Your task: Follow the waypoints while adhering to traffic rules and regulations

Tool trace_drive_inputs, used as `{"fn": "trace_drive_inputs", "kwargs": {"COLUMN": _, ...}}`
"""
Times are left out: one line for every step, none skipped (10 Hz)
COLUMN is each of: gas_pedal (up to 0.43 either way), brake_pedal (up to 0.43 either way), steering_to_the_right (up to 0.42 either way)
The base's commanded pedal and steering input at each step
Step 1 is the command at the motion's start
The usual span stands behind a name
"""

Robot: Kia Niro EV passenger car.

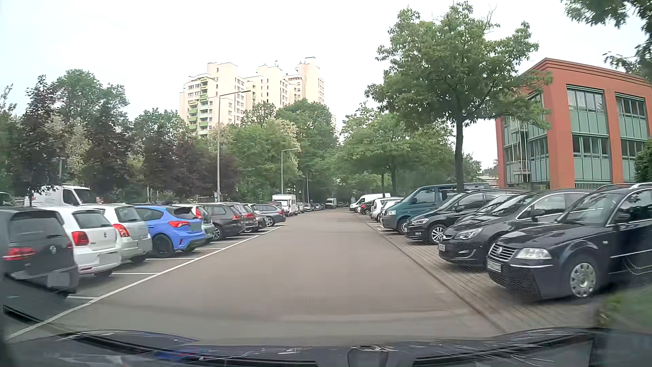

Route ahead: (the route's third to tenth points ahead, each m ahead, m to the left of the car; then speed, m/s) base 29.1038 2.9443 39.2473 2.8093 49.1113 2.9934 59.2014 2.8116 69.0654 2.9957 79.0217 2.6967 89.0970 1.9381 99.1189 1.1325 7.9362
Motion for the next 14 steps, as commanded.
{"fn": "trace_drive_inputs", "kwargs": {"gas_pedal": 0.047, "brake_pedal": 0.0, "steering_to_the_right": -0.002}}
{"fn": "trace_drive_inputs", "kwargs": {"gas_pedal": 0.047, "brake_pedal": 0.0, "steering_to_the_right": -0.002}}
{"fn": "trace_drive_inputs", "kwargs": {"gas_pedal": 0.047, "brake_pedal": 0.0, "steering_to_the_right": -0.002}}
{"fn": "trace_drive_inputs", "kwargs": {"gas_pedal": 0.047, "brake_pedal": 0.0, "steering_to_the_right": -0.002}}
{"fn": "trace_drive_inputs", "kwargs": {"gas_pedal": 0.047, "brake_pedal": 0.0, "steering_to_the_right": -0.002}}
{"fn": "trace_drive_inputs", "kwargs": {"gas_pedal": 0.047, "brake_pedal": 0.0, "steering_to_the_right": -0.002}}
{"fn": "trace_drive_inputs", "kwargs": {"gas_pedal": 0.047, "brake_pedal": 0.0, "steering_to_the_right": -0.002}}
{"fn": "trace_drive_inputs", "kwargs": {"gas_pedal": 0.047, "brake_pedal": 0.0, "steering_to_the_right": -0.002}}
{"fn": "trace_drive_inputs", "kwargs": {"gas_pedal": 0.047, "brake_pedal": 0.0, "steering_to_the_right": -0.001}}
{"fn": "trace_drive_inputs", "kwargs": {"gas_pedal": 0.047, "brake_pedal": 0.0, "steering_to_the_right": -0.001}}
{"fn": "trace_drive_inputs", "kwargs": {"gas_pedal": 0.047, "brake_pedal": 0.0, "steering_to_the_right": -0.001}}
{"fn": "trace_drive_inputs", "kwargs": {"gas_pedal": 0.047, "brake_pedal": 0.0, "steering_to_the_right": -0.001}}
{"fn": "trace_drive_inputs", "kwargs": {"gas_pedal": 0.047, "brake_pedal": 0.0, "steering_to_the_right": -0.001}}
{"fn": "trace_drive_inputs", "kwargs": {"gas_pedal": 0.047, "brake_pedal": 0.0, "steering_to_the_right": -0.001}}
